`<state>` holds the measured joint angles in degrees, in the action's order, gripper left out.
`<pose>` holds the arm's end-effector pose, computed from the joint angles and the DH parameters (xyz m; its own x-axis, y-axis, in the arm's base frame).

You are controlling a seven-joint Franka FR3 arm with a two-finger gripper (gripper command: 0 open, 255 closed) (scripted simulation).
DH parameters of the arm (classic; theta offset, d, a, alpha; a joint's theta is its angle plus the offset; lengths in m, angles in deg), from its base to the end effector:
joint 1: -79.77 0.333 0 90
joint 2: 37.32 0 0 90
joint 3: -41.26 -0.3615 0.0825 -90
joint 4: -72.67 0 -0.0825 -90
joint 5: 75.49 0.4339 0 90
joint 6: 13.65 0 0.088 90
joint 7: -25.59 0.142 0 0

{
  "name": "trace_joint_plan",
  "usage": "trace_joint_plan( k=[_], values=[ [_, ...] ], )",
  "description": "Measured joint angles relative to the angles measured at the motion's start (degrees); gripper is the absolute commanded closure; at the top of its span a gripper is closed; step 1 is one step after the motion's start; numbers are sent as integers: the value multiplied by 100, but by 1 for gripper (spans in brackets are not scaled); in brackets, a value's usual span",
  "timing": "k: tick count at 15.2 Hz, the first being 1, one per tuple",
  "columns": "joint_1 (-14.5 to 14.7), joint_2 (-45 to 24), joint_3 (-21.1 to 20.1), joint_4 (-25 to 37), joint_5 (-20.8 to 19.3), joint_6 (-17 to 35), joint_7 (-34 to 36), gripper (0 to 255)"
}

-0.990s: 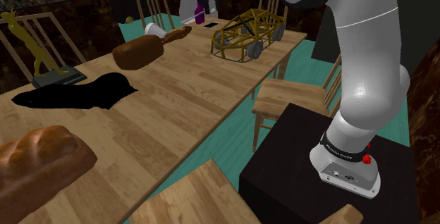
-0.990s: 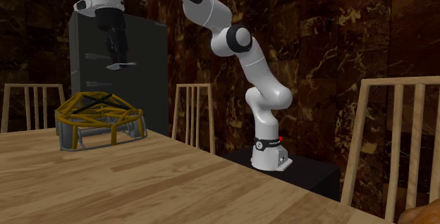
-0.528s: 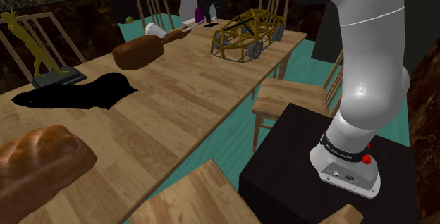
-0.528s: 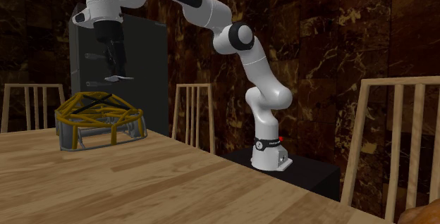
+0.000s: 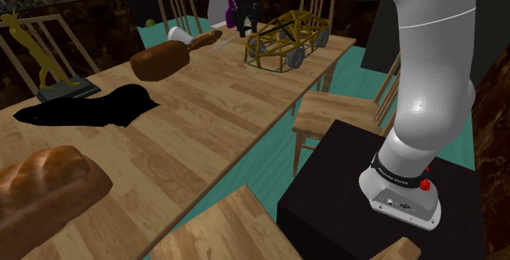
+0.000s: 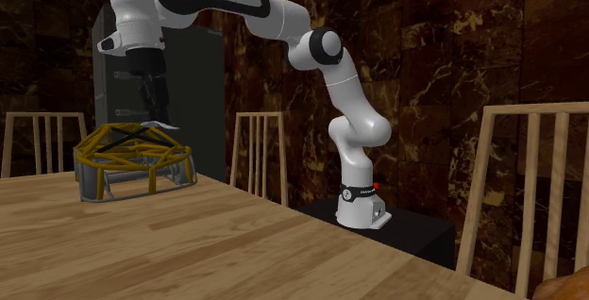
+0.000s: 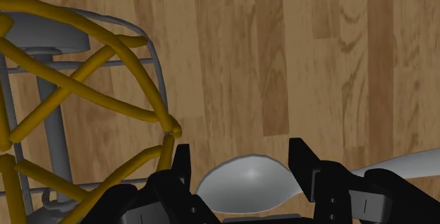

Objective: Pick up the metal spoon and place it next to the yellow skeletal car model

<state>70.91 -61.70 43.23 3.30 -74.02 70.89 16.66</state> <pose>0.7155 -0.1279 0.5280 0.9874 -0.0276 -0.1561 -0.0337 -0.9988 -0.0361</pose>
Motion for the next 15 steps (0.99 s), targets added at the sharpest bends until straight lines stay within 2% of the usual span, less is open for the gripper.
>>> trace_joint_plan(
  k=[15],
  values=[
    [18,76,-4,-1275,-1,1201,-9,255]
  ],
)
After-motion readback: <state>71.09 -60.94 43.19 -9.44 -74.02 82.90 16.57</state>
